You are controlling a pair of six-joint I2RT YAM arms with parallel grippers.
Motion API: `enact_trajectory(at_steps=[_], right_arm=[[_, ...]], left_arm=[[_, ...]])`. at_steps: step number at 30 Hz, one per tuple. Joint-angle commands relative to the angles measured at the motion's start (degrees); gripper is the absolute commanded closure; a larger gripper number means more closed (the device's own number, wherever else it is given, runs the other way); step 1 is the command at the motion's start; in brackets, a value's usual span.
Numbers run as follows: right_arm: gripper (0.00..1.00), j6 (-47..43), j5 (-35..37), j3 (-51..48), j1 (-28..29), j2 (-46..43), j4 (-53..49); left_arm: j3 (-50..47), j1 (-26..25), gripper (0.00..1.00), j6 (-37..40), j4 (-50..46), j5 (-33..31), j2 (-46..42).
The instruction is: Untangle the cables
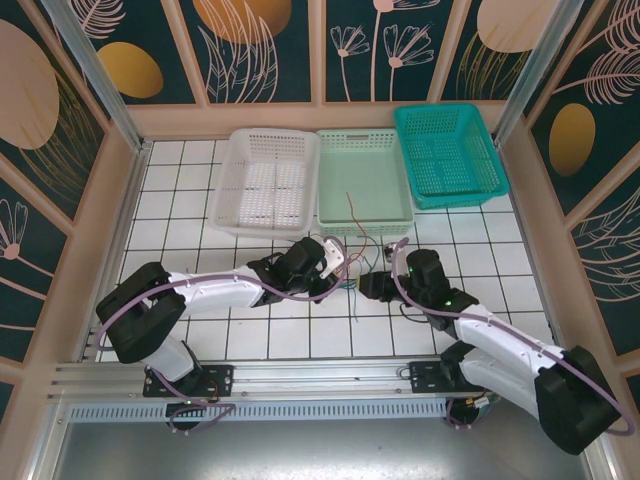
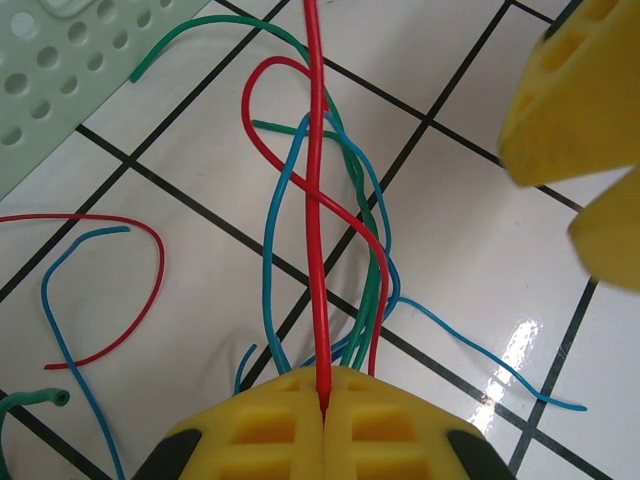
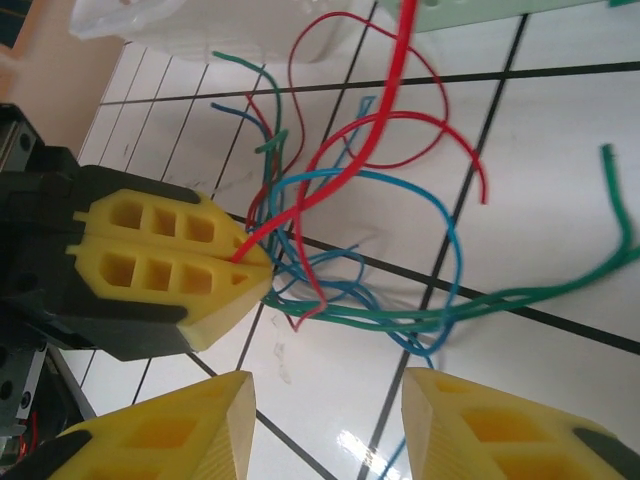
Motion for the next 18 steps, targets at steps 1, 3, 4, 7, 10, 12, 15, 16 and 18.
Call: enact_trajectory(at_steps=[1,3,4,7,10,12,15,16,18], right_arm=[[0.54,2.19,0.55,-0.4,1.82,3.09,13.25],[0.53,2.53,0.73,-0.19,2.8,5.22,16.03],[0.54,2.55,0.9,-0.12,3.28,6.3,17.07],[0.54,1.82,2.09,0.56,3.96,9.67,17.9],[0.6,1.71,2.42,0.78,4.05,12.34,19.1],[0.63,1.58,2.42,0.73,4.22,13.11,19.74],[0.65,1.34,3.74,0.48,4.31,12.95,20.03],[0.65,1.17,4.23,0.47,4.32,12.76,19.86],[0.65,0.93,4.34,0.36,4.32,12.52,20.14]], left_arm=[[0.73,0.07,1.0,-1.47,1.82,1.92,-1.55],[0.65,0.05,1.0,-1.7,1.93,1.99,-1.68],[0.64,0.05,1.0,-1.79,1.98,2.02,-1.68],[0.39,0.05,1.0,-2.0,2.44,2.67,-2.14],[-0.15,0.05,1.0,-2.3,3.19,2.68,-3.02],[-0.42,0.05,1.0,-2.45,3.4,2.54,-3.51],[-0.77,0.05,1.0,-2.71,3.68,2.8,-4.14],[-0.92,0.06,1.0,-2.8,3.9,2.96,-4.29],[-1.35,0.05,1.0,-3.14,4.56,3.4,-4.66]])
